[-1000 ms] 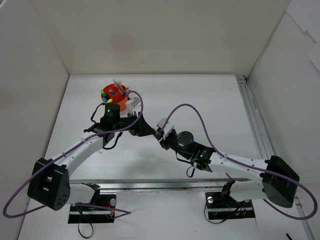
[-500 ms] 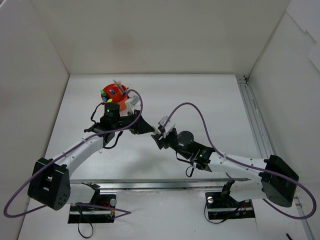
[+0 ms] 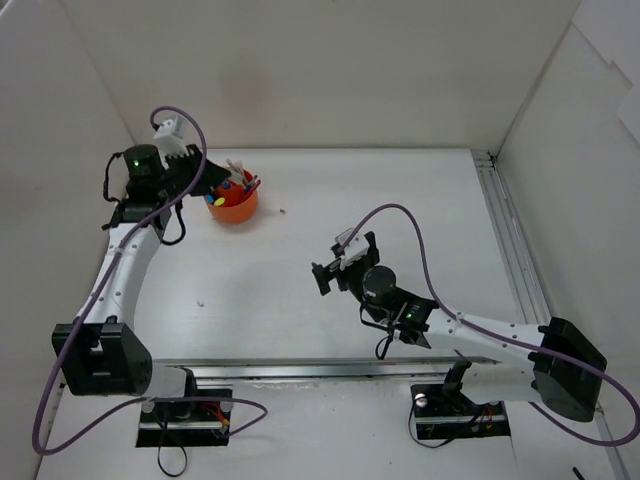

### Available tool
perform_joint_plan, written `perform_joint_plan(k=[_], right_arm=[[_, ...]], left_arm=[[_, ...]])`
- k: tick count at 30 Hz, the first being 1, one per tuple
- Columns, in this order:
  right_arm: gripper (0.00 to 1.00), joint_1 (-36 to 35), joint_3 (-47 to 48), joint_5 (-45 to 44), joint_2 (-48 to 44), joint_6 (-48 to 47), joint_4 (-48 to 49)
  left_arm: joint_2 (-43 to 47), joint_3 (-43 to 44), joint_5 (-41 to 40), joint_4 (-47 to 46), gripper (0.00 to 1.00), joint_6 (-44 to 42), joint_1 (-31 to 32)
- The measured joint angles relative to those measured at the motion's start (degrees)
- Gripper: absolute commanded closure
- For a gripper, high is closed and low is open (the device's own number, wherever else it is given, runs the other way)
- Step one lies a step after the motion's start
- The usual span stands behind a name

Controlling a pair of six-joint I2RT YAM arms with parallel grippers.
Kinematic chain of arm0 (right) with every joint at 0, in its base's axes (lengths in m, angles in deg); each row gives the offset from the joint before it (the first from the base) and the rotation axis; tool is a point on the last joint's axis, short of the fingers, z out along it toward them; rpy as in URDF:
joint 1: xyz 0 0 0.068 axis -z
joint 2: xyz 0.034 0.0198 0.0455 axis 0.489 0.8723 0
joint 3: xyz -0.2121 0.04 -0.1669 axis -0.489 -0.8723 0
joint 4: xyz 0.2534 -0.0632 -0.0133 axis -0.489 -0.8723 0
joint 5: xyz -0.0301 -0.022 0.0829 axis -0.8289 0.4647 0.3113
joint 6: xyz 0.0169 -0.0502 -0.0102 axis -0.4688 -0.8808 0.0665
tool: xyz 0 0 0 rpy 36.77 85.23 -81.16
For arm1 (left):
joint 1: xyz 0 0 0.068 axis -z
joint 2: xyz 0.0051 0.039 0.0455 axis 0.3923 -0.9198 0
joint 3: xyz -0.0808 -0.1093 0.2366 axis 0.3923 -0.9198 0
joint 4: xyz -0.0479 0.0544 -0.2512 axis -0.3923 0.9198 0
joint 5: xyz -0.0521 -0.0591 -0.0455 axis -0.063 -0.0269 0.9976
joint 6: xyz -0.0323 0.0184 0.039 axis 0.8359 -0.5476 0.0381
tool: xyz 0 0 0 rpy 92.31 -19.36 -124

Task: Sort the stationery into containers
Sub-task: Place the pen in the storage box.

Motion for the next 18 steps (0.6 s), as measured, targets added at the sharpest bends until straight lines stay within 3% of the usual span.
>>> perform_joint_plan(k=[8,13,18], right_arm=[[0.02,2.05,-0.44,-4.59,-1.25,0.20,-2.84],[0.02,4.90,0.46,-4.07,-1.25,0.57,-6.93],[0.02,6.56,2.93,-3.19,-0.79,0.63,-9.53]], left_arm=[[-17.84,22.64,-6.49,10.51,1.00,-8.15,-8.07],[-31.01,35.80,-8.66,17.49,1.00,-12.94,-8.68],[-39.80,43.32,-8.92,21.81,1.00,-15.93,-8.68]])
